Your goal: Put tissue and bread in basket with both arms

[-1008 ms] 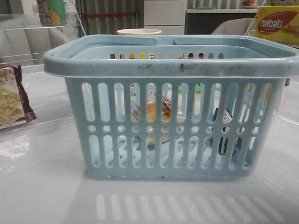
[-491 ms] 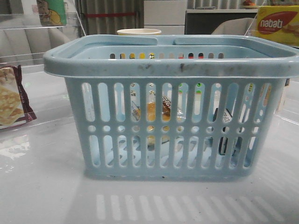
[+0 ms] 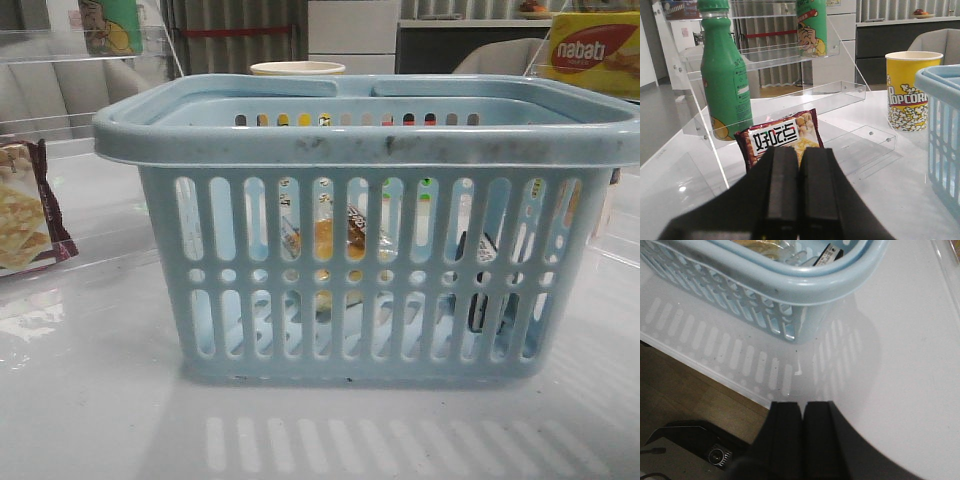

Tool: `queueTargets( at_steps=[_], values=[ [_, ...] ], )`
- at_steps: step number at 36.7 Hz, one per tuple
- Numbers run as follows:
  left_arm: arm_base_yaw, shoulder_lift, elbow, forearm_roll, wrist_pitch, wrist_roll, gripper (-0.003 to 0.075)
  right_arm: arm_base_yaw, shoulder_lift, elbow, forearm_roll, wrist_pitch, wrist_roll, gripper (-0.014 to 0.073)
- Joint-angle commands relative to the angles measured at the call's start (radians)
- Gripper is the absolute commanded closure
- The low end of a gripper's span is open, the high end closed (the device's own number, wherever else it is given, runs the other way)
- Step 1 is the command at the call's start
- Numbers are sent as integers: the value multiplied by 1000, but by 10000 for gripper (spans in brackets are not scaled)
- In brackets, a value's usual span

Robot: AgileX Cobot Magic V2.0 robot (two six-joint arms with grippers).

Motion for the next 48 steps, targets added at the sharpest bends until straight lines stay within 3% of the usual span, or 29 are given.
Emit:
queueTargets(
  at_steps=[1,19,22,32,39,48],
  values=[
    [-5,-17,-2,-11,-89,0,622,-7,-4,-27,-21,-53,-2,537],
    [-5,-17,-2,-11,-89,0,622,-8,-22,-22,-44,-54,-4,537],
    [-5,-17,-2,-11,-89,0,622,-59,-65,1,-81,-82,-4,537],
    [-5,-17,-2,-11,-89,0,622,-320,-347,238,-46,-413,-52,537],
    [-5,-17,-2,-11,-89,0,622,-501,-607,495,-3,-635,-52,537],
    [-5,-17,-2,-11,-89,0,622,-536,-680,658,13,-778,-52,537]
  ],
)
